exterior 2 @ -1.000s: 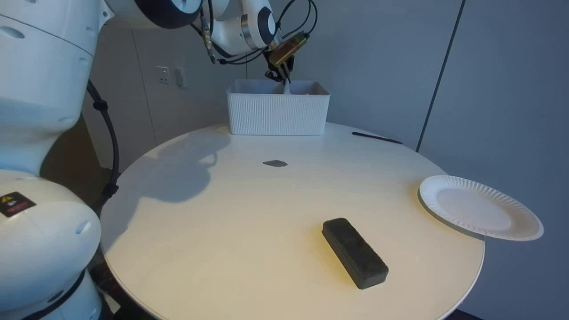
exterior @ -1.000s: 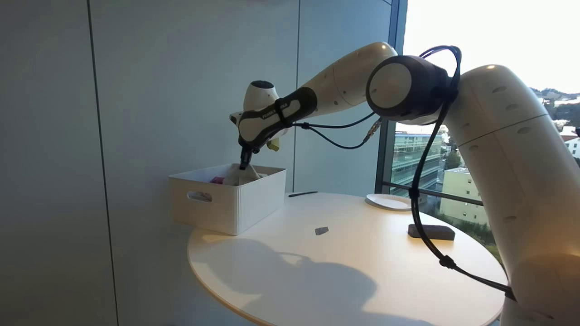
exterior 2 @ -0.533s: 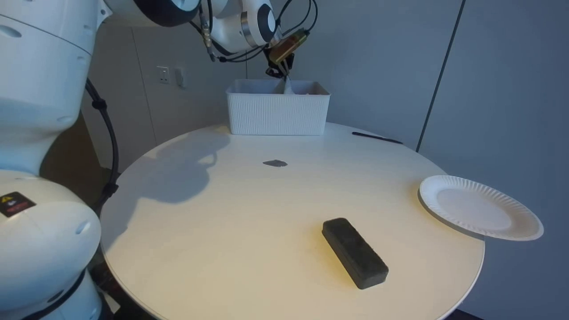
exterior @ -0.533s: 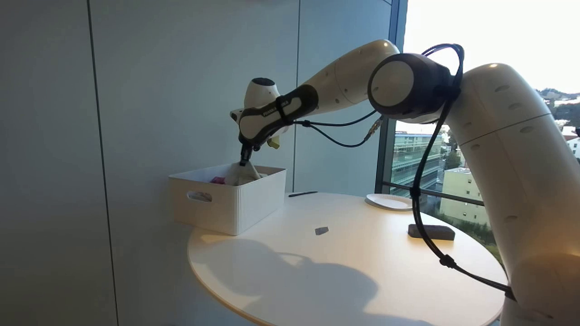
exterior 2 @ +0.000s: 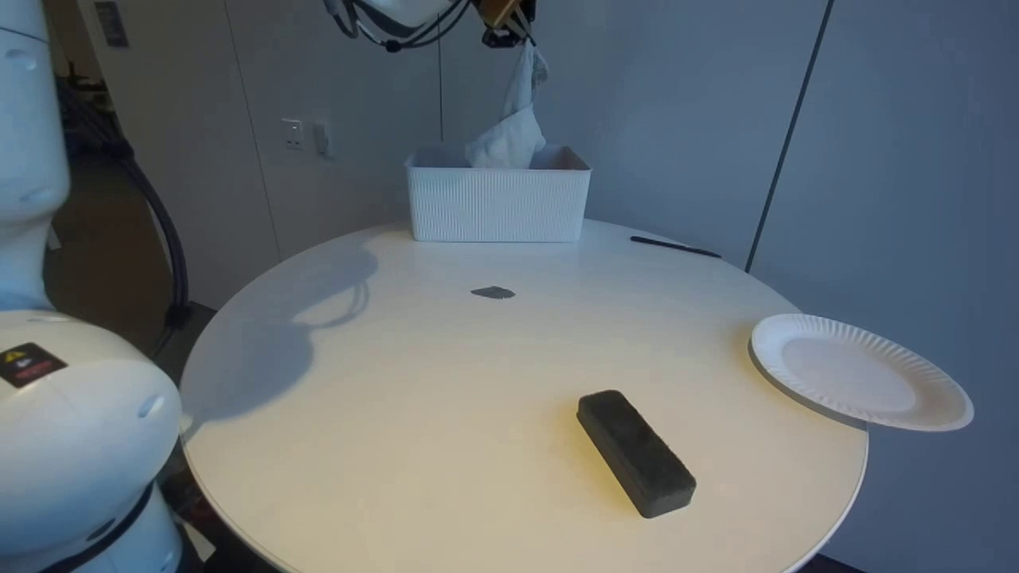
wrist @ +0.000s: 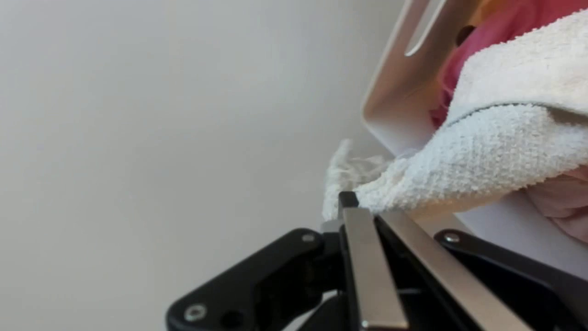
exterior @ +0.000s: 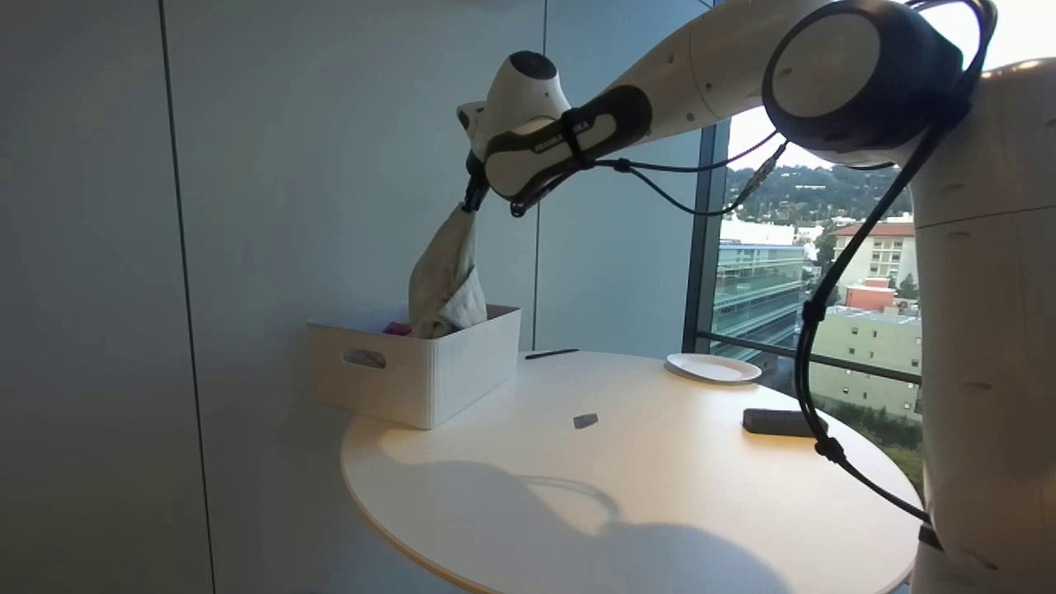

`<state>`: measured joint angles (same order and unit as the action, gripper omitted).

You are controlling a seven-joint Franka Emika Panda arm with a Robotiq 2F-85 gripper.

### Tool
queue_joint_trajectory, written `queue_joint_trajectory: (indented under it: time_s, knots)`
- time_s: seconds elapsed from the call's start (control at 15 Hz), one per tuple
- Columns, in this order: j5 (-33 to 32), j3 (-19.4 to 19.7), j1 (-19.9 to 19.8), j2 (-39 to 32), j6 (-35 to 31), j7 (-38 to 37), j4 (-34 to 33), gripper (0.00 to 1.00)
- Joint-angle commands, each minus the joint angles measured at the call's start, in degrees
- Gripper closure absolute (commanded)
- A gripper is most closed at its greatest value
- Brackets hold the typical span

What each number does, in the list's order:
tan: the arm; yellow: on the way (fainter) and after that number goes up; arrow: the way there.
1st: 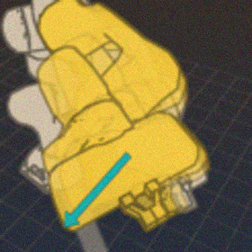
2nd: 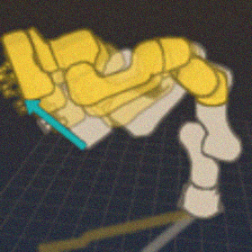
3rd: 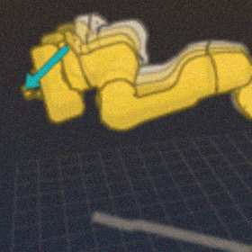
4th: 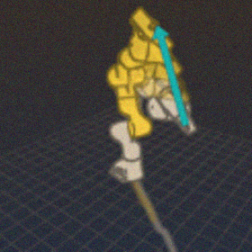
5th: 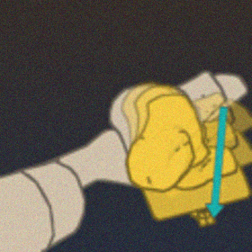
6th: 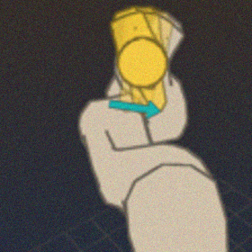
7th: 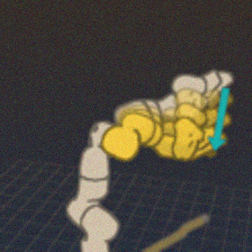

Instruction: Pick up the white towel from the white basket and put it on the table, fold the white towel twice

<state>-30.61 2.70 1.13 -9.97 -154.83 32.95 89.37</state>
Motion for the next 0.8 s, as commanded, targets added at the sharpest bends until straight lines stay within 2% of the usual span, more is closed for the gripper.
queue_joint_trajectory:
  time_s: [0.0, 0.4, 0.6, 0.73]
  knots:
    - [-13.97, 4.29, 0.86, 12.37, -3.43, -15.3, 9.82, 0.98]
    - [-38.56, 4.01, -5.03, 29.97, 1.78, -41.54, 19.28, 0.98]
    - [-42.58, 4.64, -8.46, 38.81, 5.98, -48.89, 25.46, 0.97]
    - [-40.31, 6.14, -10.82, 42.9, 7.91, -47.15, 30.48, 0.97]
